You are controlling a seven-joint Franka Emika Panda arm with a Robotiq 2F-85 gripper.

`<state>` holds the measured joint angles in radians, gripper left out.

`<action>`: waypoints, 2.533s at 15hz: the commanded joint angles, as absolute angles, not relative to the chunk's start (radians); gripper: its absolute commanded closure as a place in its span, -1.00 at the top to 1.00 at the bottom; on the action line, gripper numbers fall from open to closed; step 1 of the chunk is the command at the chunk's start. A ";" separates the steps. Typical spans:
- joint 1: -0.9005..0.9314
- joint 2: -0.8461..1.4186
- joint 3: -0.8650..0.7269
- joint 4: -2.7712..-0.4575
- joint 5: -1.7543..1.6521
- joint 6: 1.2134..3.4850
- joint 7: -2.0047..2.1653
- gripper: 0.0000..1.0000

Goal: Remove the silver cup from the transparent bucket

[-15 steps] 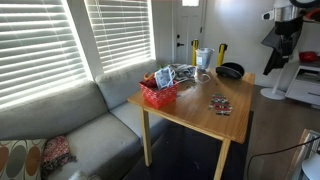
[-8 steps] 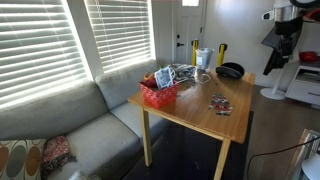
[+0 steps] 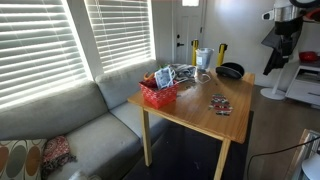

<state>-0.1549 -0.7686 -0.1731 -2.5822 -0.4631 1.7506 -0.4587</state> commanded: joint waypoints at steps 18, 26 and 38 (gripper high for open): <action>-0.014 -0.327 -0.258 -2.070 -0.116 2.009 -0.471 1.00; -0.029 -0.308 -0.235 -2.071 -0.129 2.008 -0.478 1.00; -0.018 -0.214 -0.223 -2.038 -0.033 2.110 -0.464 1.00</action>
